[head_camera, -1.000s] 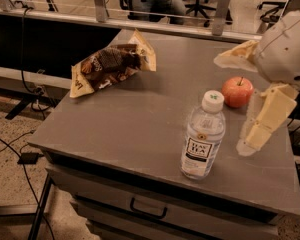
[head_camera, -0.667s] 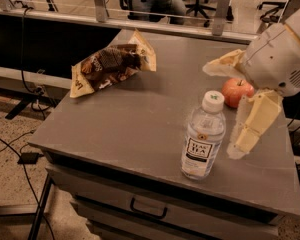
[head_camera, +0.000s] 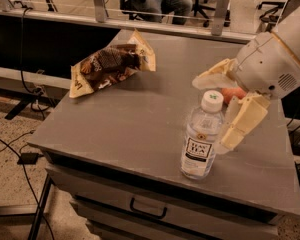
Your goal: Move blue plastic bottle near brown chip bag
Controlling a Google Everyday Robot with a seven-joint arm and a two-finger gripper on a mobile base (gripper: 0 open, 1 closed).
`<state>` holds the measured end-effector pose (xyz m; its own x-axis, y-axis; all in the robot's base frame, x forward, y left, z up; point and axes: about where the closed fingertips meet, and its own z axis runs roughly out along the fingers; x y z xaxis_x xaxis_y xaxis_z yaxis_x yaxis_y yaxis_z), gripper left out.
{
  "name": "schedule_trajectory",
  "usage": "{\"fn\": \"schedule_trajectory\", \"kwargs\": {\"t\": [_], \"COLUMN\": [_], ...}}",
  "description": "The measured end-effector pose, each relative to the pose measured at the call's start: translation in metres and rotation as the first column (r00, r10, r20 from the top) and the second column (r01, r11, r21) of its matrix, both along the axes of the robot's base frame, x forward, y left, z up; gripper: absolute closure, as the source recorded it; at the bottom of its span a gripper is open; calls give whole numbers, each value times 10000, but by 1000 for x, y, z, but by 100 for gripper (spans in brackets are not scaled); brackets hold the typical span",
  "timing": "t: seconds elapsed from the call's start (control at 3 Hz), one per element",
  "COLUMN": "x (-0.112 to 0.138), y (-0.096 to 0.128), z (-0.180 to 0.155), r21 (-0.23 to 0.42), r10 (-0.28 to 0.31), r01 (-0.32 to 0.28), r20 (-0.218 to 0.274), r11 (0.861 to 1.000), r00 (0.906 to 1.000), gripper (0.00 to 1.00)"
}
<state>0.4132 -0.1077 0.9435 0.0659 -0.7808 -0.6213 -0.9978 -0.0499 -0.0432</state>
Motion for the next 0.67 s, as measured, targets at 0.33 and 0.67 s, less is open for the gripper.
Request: {"fn": "schedule_trajectory", "kwargs": {"t": [0.33, 0.67], "x": [1, 1], "y": [2, 4], "z": [1, 1], "r21": [10, 16], "r10": [-3, -2], "r01": [3, 2], "r20": [48, 95], "r11": [10000, 10000], "r00": [10000, 10000], "gripper": [41, 64]}}
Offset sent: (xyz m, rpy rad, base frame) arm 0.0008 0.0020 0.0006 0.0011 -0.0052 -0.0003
